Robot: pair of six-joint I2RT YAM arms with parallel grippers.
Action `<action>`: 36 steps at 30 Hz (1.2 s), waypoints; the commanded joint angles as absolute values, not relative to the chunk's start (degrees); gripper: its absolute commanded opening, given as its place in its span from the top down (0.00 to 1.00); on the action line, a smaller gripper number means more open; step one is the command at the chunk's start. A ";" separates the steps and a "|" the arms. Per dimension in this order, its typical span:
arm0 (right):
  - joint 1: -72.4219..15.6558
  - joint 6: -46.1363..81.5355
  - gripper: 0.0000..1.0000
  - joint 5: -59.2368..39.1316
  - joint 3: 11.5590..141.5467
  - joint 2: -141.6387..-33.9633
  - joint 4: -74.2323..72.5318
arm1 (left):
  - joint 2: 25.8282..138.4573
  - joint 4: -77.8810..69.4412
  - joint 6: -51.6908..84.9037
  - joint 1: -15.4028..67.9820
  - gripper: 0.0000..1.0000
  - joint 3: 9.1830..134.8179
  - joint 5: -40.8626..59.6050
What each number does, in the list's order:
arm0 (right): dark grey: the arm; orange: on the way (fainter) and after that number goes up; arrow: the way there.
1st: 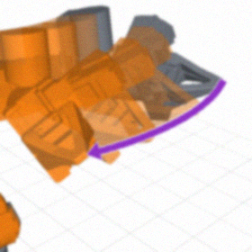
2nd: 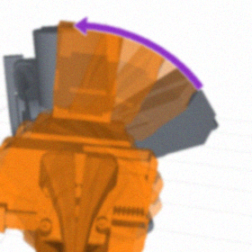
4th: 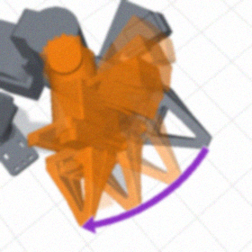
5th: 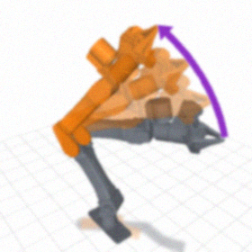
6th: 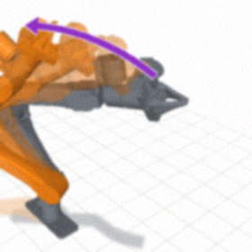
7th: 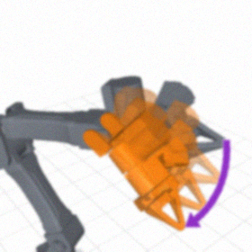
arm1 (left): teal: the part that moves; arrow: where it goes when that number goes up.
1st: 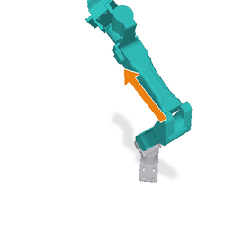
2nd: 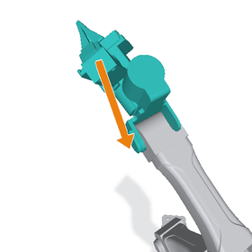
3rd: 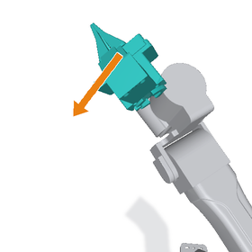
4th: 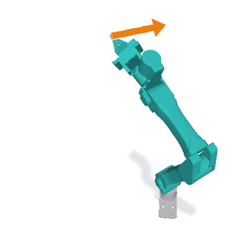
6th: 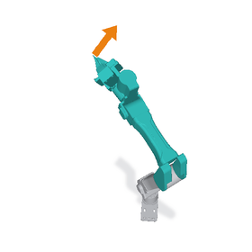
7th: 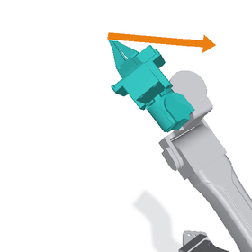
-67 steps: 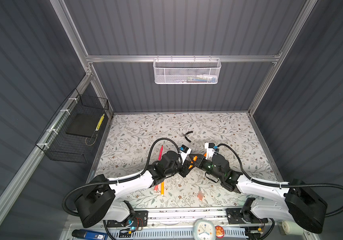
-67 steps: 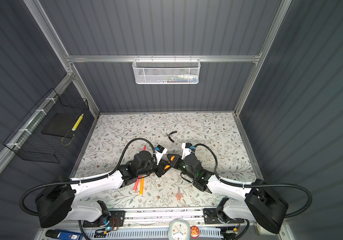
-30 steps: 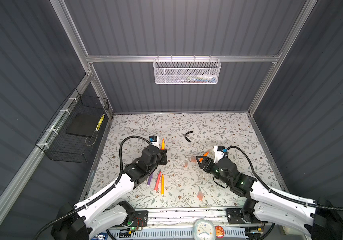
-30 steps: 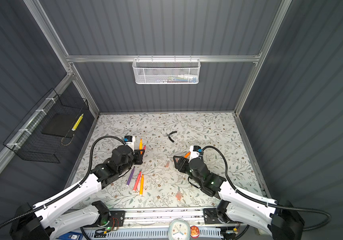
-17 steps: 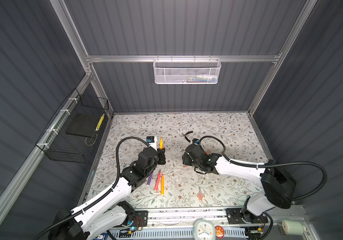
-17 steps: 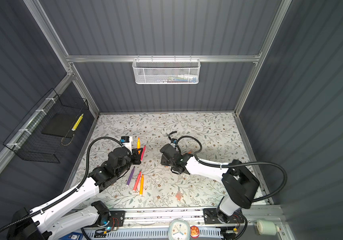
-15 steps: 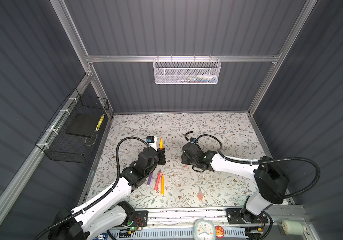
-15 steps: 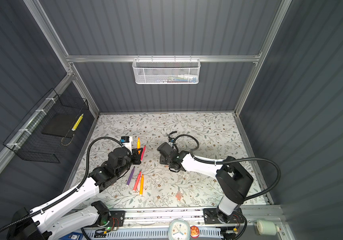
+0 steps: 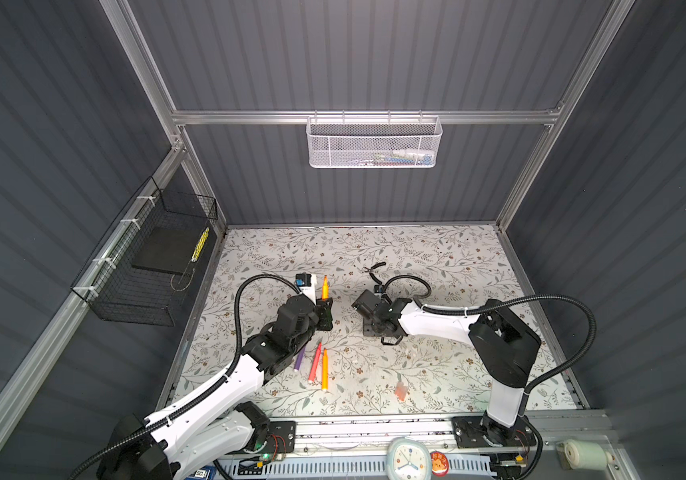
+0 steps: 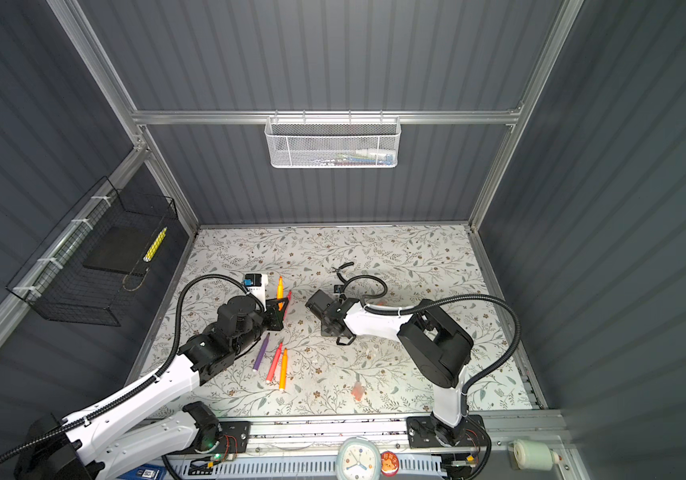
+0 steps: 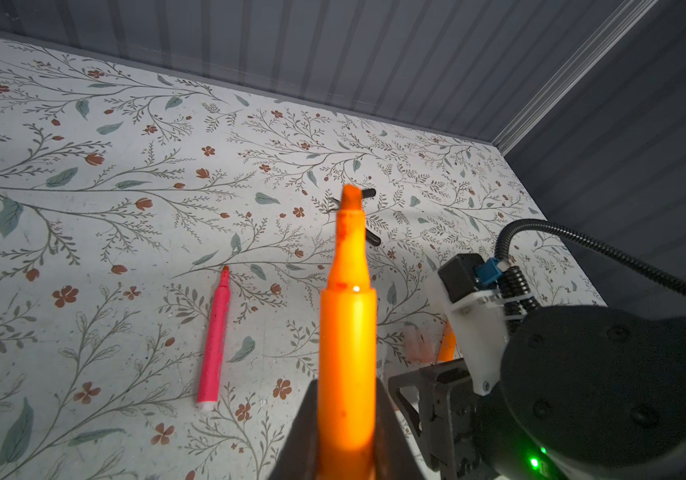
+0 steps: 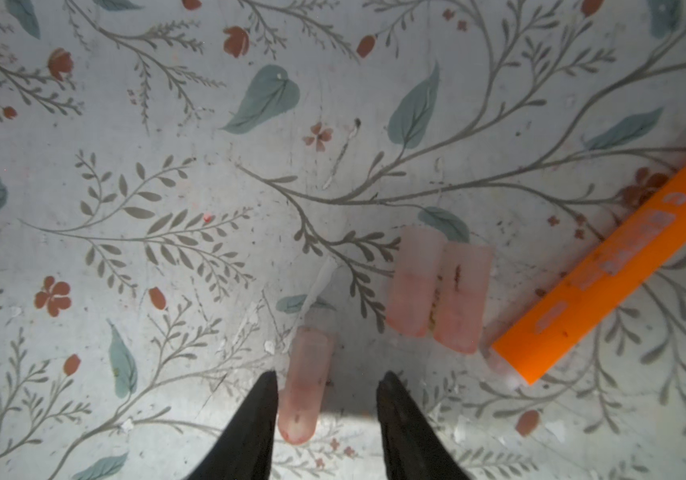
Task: Insert the pens into the pen caps
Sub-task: 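Lower the right gripper over a pink cap and close on it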
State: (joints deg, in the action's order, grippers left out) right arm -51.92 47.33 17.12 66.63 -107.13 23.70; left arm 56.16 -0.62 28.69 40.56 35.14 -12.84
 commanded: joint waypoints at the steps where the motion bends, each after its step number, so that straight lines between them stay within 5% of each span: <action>1: -52.12 47.46 0.59 17.62 66.97 -108.46 25.13 | 56.58 -1.94 27.40 40.87 1.00 34.92 -12.19; 17: -52.05 47.80 0.63 18.46 68.15 -112.76 24.27 | 56.84 -2.11 27.39 40.83 1.00 35.02 -11.62; 28: -52.03 48.93 0.81 18.61 66.69 -112.64 22.76 | 57.22 -2.29 27.38 40.86 1.00 35.16 -10.94; 36: -51.86 50.21 0.88 17.53 60.34 -102.77 16.28 | 55.83 -3.03 27.72 40.87 1.00 34.35 -10.59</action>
